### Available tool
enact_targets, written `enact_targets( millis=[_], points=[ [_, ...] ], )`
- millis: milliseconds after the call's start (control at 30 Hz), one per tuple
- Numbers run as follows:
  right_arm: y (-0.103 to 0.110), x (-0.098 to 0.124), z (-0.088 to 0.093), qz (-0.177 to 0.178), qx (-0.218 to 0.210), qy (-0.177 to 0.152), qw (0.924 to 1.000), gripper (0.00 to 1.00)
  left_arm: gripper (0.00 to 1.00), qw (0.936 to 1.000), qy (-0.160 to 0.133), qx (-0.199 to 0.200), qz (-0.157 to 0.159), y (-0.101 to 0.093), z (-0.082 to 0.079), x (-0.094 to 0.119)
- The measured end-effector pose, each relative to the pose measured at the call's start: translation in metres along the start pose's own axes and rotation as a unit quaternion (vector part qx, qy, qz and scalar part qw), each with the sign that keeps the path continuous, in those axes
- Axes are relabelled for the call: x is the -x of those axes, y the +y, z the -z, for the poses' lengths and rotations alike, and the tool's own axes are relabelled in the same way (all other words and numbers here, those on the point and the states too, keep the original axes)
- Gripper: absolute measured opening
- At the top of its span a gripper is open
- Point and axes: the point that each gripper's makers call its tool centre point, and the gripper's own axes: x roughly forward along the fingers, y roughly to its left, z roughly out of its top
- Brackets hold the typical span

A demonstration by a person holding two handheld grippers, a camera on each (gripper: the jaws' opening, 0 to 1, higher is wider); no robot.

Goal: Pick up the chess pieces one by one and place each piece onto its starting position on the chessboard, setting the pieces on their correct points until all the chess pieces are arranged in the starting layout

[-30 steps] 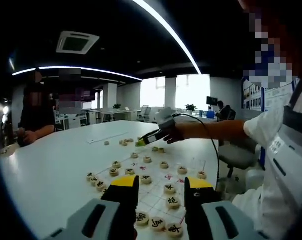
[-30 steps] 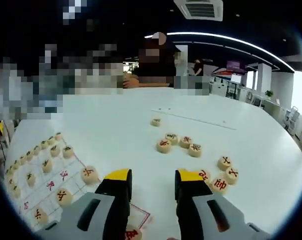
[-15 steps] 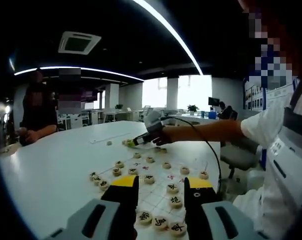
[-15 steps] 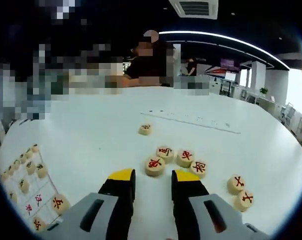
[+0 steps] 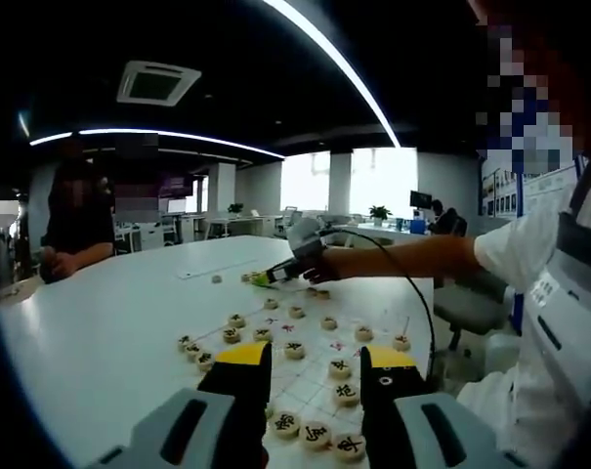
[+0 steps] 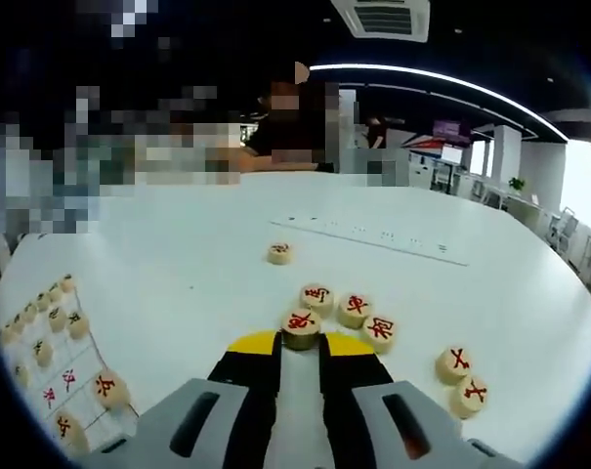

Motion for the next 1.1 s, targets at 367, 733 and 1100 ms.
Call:
enact_targets(
  millis=[367, 733, 1100],
  points=[
    [-0.008, 0.007, 0.009, 0.008, 0.013, 0.002, 0.9999, 0.27, 0.38, 1.0000, 0.002, -0.002, 0.006, -0.004, 0.000, -0.003],
    [0.002, -0.025, 0.003, 0.007, 0.009, 0.010, 0.9999, 0.25, 0.38, 1.0000, 0.001, -0.001, 0.000, -0.001, 0.000, -0.001],
    [-0.004, 0.010, -0.010, -0.002, -0.001, -0.003, 1.0000, 0.18, 0.38, 1.0000, 0.000, 0.000, 0.001, 0.000, 0.000, -0.001]
  ],
)
